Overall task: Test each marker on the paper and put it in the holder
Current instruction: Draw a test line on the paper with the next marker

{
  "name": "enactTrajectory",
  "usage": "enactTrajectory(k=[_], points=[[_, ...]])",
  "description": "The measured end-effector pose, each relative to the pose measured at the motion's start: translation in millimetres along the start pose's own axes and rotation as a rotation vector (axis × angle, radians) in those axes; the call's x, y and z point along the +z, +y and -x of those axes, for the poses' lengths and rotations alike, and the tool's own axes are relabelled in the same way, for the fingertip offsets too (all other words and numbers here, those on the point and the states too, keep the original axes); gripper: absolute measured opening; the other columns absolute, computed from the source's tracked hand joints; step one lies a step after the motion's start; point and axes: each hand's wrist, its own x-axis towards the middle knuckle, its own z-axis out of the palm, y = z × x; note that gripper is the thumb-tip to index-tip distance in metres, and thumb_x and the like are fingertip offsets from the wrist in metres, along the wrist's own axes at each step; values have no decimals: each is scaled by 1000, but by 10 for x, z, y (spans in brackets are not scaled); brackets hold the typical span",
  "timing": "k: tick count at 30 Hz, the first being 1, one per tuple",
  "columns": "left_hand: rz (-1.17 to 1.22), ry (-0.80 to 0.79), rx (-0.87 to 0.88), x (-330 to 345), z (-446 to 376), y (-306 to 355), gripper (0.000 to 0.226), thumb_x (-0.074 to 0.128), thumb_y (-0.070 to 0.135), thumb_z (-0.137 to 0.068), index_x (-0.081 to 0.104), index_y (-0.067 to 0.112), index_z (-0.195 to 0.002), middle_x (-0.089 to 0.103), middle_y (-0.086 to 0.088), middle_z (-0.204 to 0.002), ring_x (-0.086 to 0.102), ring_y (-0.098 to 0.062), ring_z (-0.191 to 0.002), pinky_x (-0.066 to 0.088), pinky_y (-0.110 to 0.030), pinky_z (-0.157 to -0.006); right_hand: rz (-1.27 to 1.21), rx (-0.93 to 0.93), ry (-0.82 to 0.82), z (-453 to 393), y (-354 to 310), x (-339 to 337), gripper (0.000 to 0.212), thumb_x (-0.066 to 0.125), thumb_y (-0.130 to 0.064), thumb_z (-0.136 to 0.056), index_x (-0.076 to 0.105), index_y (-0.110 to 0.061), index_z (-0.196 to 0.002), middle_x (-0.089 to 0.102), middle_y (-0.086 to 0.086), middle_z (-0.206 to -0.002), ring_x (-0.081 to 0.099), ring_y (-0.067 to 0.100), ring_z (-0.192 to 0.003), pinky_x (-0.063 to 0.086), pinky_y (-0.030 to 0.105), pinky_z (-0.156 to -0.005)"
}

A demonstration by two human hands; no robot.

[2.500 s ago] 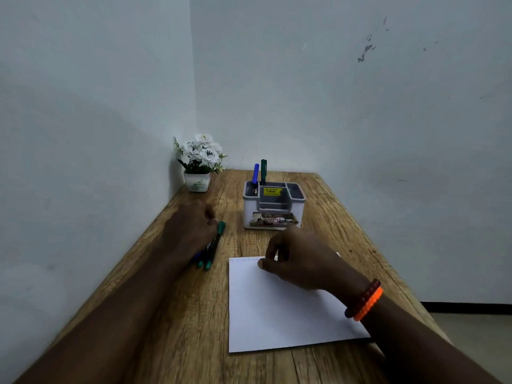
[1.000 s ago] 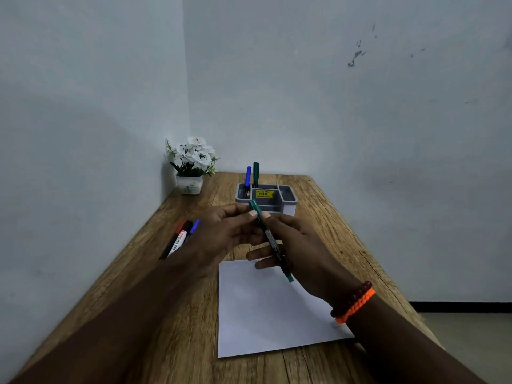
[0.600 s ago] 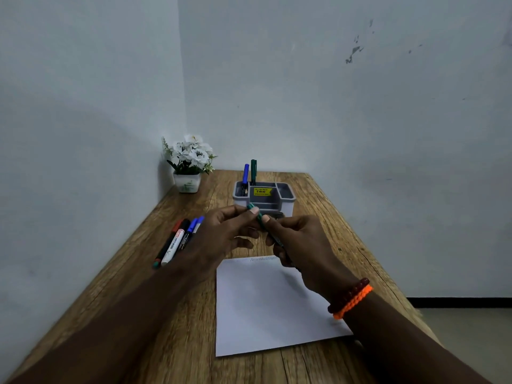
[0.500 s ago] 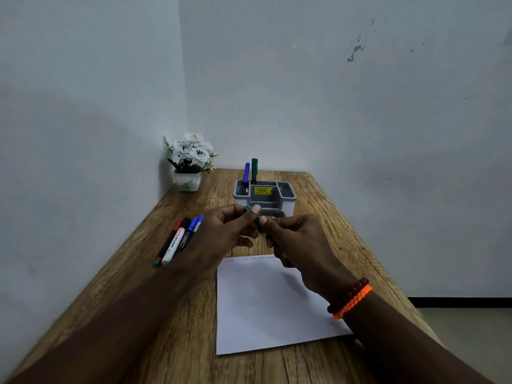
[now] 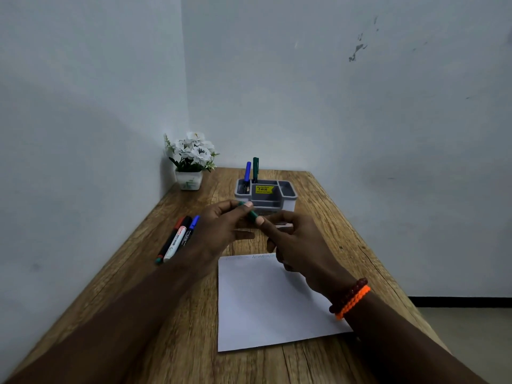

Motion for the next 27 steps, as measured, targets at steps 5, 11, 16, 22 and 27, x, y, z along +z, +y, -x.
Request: enactTrajectory(k=[5, 11, 16, 22, 27], points=[[177, 158, -16, -79, -62, 68, 18, 58, 15, -100, 69, 3, -106, 76, -16, -90, 75, -28, -82, 62, -37, -72, -43, -44, -17, -1, -42, -139, 20, 68, -11, -101, 58, -16, -117, 72, 18, -96, 56, 19, -50, 45, 29, -40], [-518, 67, 251, -58, 2, -38, 27, 47, 15, -102, 71, 13, -92, 58, 6, -60, 53, -11, -55, 45, -27, -54, -277, -34, -6, -42, -74, -382, 26, 48, -3, -108, 70, -8, -120, 76, 17, -98, 73, 33, -76, 63, 41, -61], [-1044, -310, 404, 16, 135, -109, 15, 72, 40, -88, 69, 27, -97, 59, 9, -69, 57, -7, -65, 46, -26, -59, -519, 50, -35, -72, 2, -559, 35, 40, 7, -106, 71, -5, -119, 78, 22, -109, 78, 35, -101, 66, 36, -73], [-1116, -409, 390, -2, 119, -121, 38, 74, 56, -83, 73, 30, -111, 66, 10, -82, 62, -6, -79, 54, -24, -71, -255, 62, 2, -58, 108, -564, 33, 74, -26, -91, 68, 0, -111, 77, 19, -89, 77, 31, -76, 62, 32, -59], [-1097, -417, 405, -9, 120, -136, 38, 73, 55, -85, 74, 29, -112, 66, 10, -84, 61, -7, -80, 55, -25, -71, -114, 112, 47, -24, 231, -438, 34, 59, -32, -107, 69, 0, -104, 68, 15, -71, 63, 25, -58, 49, 33, -50]])
